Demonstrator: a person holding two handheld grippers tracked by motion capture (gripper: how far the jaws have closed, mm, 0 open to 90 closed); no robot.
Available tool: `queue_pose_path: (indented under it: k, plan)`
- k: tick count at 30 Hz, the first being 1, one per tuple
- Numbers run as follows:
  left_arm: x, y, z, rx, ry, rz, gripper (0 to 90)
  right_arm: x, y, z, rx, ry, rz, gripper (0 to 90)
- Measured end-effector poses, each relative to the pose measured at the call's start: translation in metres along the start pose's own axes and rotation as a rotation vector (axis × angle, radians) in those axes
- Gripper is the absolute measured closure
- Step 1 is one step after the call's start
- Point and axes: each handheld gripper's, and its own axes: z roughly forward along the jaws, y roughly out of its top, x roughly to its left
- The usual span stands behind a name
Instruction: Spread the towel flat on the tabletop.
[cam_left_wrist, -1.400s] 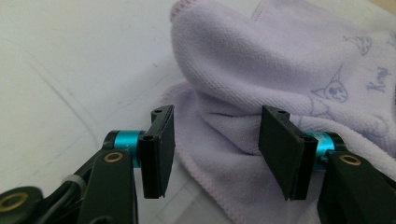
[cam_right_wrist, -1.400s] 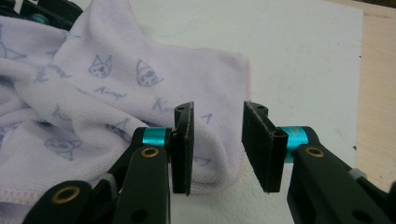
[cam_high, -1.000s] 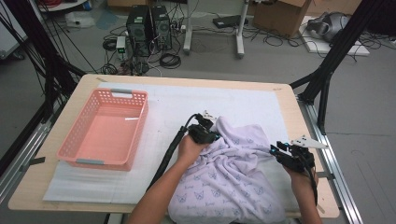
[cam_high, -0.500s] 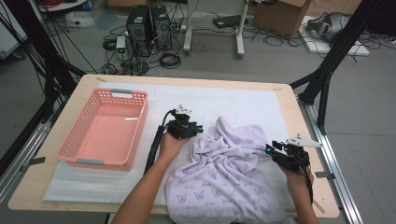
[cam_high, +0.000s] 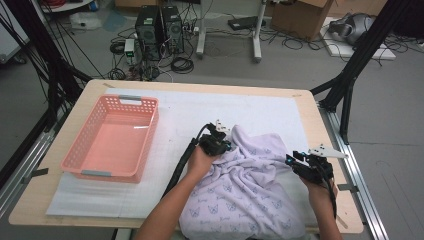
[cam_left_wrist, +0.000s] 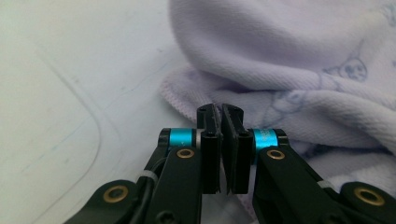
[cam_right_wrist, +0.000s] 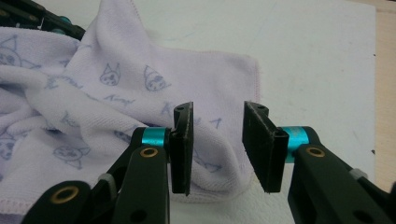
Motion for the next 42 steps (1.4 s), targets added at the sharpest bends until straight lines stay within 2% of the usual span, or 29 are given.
queue_pose_path:
  k: [1,3,7,10,12,13,15,16,18,21,23,24,26,27,28,29,30,31,32,34,36,37,39,40,42]
  plan:
    - [0.006,0.000,-0.003,0.004,0.018,-0.009,86.4,0.000,0.000,0.000,0.000,0.002,0.000,63.2]
    - [0.019,-0.002,-0.014,-0.009,0.081,-0.030,86.4,0.001,0.000,0.000,0.002,0.004,0.003,63.2]
    - [0.055,-0.009,-0.044,-0.087,0.241,-0.127,86.4,0.001,0.001,0.003,0.002,0.007,0.005,63.2]
    - [0.078,-0.019,-0.061,-0.121,0.294,-0.193,86.3,0.002,0.003,0.010,0.016,0.013,0.005,63.2]
    - [0.085,-0.025,-0.067,-0.135,0.288,-0.211,85.0,0.002,0.005,0.017,0.024,0.014,-0.002,63.2]
    - [0.087,-0.028,-0.068,-0.147,0.273,-0.220,81.1,0.002,0.007,0.021,0.035,0.011,-0.010,63.2]
    - [0.088,-0.033,-0.069,-0.150,0.216,-0.266,61.8,-0.001,0.011,0.028,0.040,0.013,-0.001,62.7]
    - [0.086,-0.035,-0.069,-0.155,0.205,-0.267,55.8,-0.003,0.014,0.031,0.044,0.010,0.007,62.3]
    - [0.083,-0.042,-0.069,-0.166,0.159,-0.271,52.8,-0.009,0.021,0.039,0.045,0.005,0.022,60.8]
    - [0.079,-0.046,-0.060,-0.111,0.087,-0.263,44.3,-0.019,0.032,0.052,0.051,0.003,0.054,57.6]
    - [0.074,-0.044,-0.056,-0.111,0.063,-0.247,43.5,-0.023,0.038,0.062,0.072,-0.012,0.056,57.6]
    - [0.070,-0.043,-0.053,-0.115,0.064,-0.240,43.8,-0.026,0.041,0.067,0.080,-0.010,0.058,57.3]
    - [0.061,-0.041,-0.045,-0.093,0.077,-0.205,44.6,-0.028,0.046,0.077,0.095,-0.014,0.048,55.7]
    - [0.055,-0.040,-0.043,-0.077,0.122,-0.141,43.4,-0.028,0.047,0.083,0.105,-0.009,0.037,54.9]
    - [0.050,-0.039,-0.041,-0.058,0.175,-0.079,48.5,-0.028,0.048,0.088,0.115,-0.004,0.030,54.0]
    - [0.048,-0.039,-0.041,-0.061,0.189,-0.071,51.5,-0.027,0.049,0.093,0.123,-0.003,0.027,52.3]
    - [0.046,-0.038,-0.041,-0.062,0.185,-0.074,56.7,-0.027,0.049,0.098,0.130,-0.004,0.025,50.8]
    - [0.046,-0.038,-0.042,-0.062,0.156,-0.060,69.8,-0.026,0.049,0.102,0.127,0.000,0.023,49.9]
    - [0.045,-0.038,-0.042,-0.056,0.159,-0.047,83.5,-0.025,0.048,0.106,0.129,0.003,0.024,48.7]
    - [0.047,-0.037,-0.044,-0.048,0.154,-0.079,84.7,-0.024,0.047,0.114,0.146,0.020,0.020,45.6]
    - [0.056,-0.039,-0.052,-0.036,0.167,-0.118,85.0,-0.022,0.047,0.118,0.147,0.020,-0.004,45.1]
    - [0.061,-0.041,-0.057,-0.035,0.183,-0.119,85.0,-0.021,0.049,0.119,0.149,0.025,-0.020,49.6]
    - [0.070,-0.043,-0.068,-0.035,0.224,-0.118,85.0,-0.019,0.051,0.120,0.147,0.061,-0.055,71.5]
    - [0.076,-0.044,-0.074,-0.044,0.235,-0.136,85.0,-0.017,0.053,0.122,0.154,0.079,-0.068,80.1]
    - [0.083,-0.046,-0.081,-0.065,0.250,-0.167,84.9,-0.016,0.059,0.128,0.158,0.084,-0.097,83.4]
